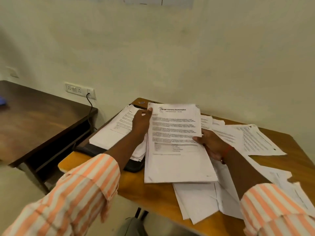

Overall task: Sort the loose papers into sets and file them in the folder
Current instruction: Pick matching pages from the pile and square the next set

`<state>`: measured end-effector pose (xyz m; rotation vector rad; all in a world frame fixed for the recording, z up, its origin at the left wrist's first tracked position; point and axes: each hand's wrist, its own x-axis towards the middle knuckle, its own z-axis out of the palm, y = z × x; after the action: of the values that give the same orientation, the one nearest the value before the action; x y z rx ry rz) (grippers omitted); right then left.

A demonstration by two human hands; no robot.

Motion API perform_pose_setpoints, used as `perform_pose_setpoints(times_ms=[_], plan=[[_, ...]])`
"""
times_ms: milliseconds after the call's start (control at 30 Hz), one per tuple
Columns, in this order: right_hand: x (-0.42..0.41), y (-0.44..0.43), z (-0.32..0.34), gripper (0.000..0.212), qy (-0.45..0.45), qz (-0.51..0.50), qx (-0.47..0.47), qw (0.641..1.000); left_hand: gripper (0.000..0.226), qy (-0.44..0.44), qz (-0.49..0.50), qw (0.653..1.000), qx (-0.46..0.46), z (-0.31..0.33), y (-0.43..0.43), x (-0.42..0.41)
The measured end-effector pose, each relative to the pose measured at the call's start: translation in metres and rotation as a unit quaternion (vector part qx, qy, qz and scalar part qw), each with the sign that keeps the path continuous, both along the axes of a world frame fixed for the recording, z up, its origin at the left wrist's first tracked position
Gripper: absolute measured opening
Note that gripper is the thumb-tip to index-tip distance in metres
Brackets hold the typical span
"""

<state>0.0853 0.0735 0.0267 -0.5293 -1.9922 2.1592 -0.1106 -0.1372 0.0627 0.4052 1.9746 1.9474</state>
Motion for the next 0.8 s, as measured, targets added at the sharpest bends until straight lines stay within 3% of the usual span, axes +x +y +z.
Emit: perform_pose_setpoints(times_ms=[100,200,500,667,800], plan=[[-0.017,-0.019,0.003,0.040,0.016,-0.092,0.013,0.996,0.042,0.053,-0.077,0.986,-0.135,-0.006,-0.020,0.005],[-0.039,-0.039,0.008,0.032,-0.003,-0.152,0.018,0.988,0.041,0.096,-0.062,0.970,-0.213,-0.008,-0.032,0.000],[-0.107,-0.084,-0.004,0.012,-0.097,-0.109,0.192,0.970,0.031,0.200,-0.011,0.928,-0.315,-0.003,-0.068,-0.086],[-0.124,-0.128,0.001,0.027,-0.112,-0.134,0.295,0.939,0.029,0.249,0.005,0.897,-0.365,-0.017,-0.083,-0.120],[-0.129,-0.139,-0.011,0.027,-0.121,-0.166,0.320,0.925,0.029,0.281,0.007,0.877,-0.390,-0.031,-0.087,-0.135]])
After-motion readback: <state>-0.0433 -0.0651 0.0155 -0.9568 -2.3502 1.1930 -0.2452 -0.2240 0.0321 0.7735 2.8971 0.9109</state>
